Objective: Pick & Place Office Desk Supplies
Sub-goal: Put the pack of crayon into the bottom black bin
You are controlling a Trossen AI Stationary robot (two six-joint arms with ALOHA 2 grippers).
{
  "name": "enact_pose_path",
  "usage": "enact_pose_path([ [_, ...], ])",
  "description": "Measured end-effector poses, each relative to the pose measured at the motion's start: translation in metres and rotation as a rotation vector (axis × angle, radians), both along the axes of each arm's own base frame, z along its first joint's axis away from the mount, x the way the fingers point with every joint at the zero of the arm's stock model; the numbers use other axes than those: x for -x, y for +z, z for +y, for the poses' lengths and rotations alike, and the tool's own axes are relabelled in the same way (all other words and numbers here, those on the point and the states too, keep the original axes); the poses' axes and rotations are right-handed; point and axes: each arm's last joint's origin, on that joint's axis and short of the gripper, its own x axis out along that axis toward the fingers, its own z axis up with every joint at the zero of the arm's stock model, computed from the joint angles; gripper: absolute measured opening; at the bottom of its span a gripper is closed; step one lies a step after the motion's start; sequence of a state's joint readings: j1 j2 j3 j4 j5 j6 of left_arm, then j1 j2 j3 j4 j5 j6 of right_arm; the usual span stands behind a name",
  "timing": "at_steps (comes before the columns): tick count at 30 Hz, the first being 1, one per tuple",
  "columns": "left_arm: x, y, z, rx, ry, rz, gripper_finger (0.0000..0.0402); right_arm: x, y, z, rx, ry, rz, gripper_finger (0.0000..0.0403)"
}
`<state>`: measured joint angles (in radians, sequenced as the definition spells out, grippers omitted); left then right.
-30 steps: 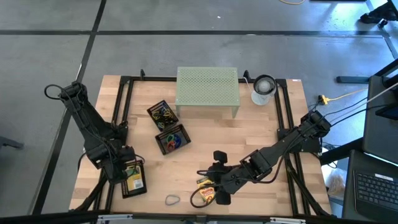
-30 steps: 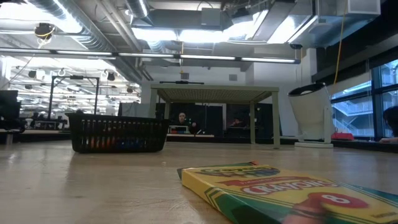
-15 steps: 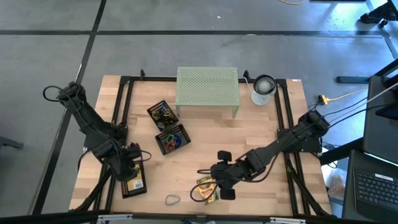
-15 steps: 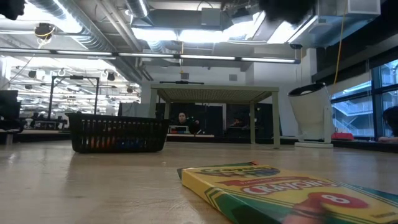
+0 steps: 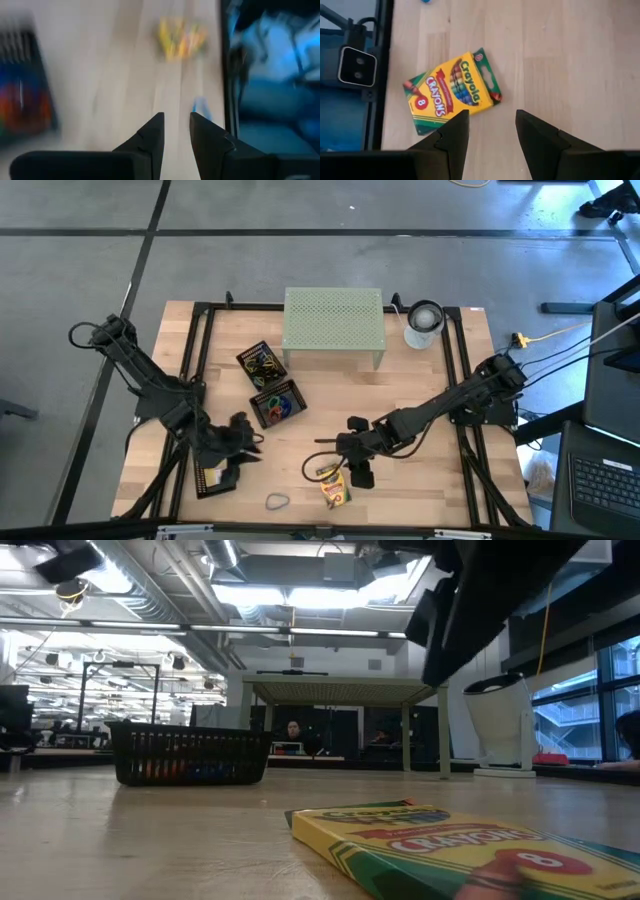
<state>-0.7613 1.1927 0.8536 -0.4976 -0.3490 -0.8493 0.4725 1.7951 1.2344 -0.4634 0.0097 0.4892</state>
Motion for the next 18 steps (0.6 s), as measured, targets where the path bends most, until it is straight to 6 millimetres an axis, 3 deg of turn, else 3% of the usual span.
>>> enact_pose_path([
  [3,-0.017,0.002,-0.012,-0.130,-0.044,-0.201,0.0086,0.002,-0.004,0.002,-0.015,0.007,0.002,0.0165],
  [6,-0.032,-0.007,-0.024,-0.240,-0.125,-0.281,0.0097,0.005,-0.004,0.007,-0.041,-0.009,0.017,0.0165],
  [13,-0.068,-0.048,-0.039,-0.390,-0.196,-0.310,0.0150,0.010,-0.003,0.021,-0.121,-0.078,0.027,0.0165],
  [18,-0.097,-0.075,-0.028,-0.353,-0.078,-0.289,0.0183,0.013,0.001,0.036,-0.199,-0.095,-0.001,0.0165],
])
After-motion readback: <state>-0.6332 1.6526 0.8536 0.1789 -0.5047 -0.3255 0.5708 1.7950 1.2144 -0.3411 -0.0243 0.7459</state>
